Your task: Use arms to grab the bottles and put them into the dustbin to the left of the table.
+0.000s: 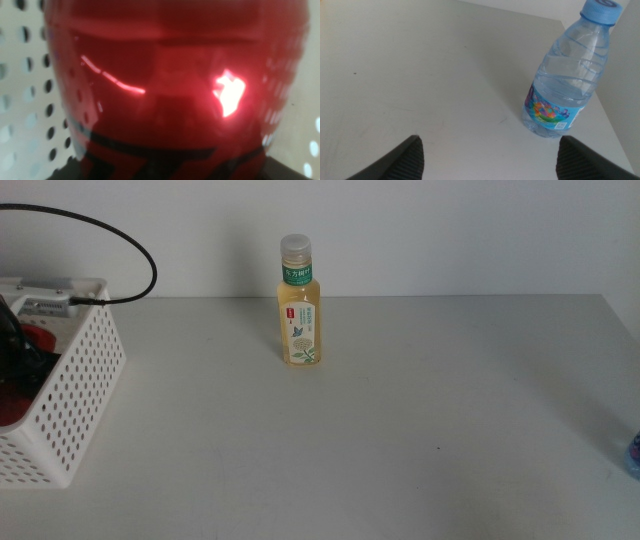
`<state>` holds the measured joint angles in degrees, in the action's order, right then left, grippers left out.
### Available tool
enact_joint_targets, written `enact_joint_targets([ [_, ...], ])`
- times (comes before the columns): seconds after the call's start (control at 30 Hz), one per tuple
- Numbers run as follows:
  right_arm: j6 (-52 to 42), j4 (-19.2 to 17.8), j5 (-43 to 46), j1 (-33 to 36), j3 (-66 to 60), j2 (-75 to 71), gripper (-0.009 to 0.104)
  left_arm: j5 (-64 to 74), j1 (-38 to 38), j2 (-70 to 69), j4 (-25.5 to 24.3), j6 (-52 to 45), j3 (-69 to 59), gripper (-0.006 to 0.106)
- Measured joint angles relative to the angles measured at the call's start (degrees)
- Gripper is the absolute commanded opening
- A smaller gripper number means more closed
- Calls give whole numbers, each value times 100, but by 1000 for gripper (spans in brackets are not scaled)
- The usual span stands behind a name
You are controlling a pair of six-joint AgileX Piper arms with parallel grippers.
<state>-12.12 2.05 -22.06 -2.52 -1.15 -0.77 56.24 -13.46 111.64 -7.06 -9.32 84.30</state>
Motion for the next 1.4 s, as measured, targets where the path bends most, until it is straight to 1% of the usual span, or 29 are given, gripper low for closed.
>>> enact_joint_targets([
  [0.07,0,0,0,0,0,0,68,-25,0,77,7,0,0,5],
  [0.13,0,0,0,0,0,0,68,-30,0,104,16,0,0,13],
  [0.17,0,0,0,0,0,0,68,-39,0,104,16,-25,11,28],
  [0.2,0,0,0,0,0,0,68,-39,0,104,16,-30,17,35],
  [0.23,0,0,0,0,0,0,68,-39,0,104,16,-45,17,51],
  [0.27,0,0,0,0,0,0,68,-39,0,104,16,-66,17,58],
  [0.37,0,0,0,0,0,0,68,-39,0,104,16,-107,17,85],
  [0.4,0,0,0,0,0,0,68,-39,0,104,16,-107,30,92],
  [0.43,0,0,0,0,0,0,68,-39,0,98,16,-107,36,94],
  [0.7,0,0,0,0,0,0,68,253,18,0,-40,-21,257,94],
  [0.83,0,0,0,0,0,0,68,607,59,-389,-43,121,469,94],
  [0.93,0,0,0,0,0,0,68,684,222,-895,-69,416,500,94],
  [1.0,0,0,0,0,0,0,68,678,461,-1291,-92,535,421,94],
  [1.1,0,0,0,0,0,0,68,348,1057,-2033,-209,932,97,94],
  [1.3,0,0,0,0,0,0,68,-611,2259,-3393,-798,1980,-923,94],
  [1.4,0,0,0,0,0,0,68,-790,2821,-3958,-889,2409,-1398,94],
])
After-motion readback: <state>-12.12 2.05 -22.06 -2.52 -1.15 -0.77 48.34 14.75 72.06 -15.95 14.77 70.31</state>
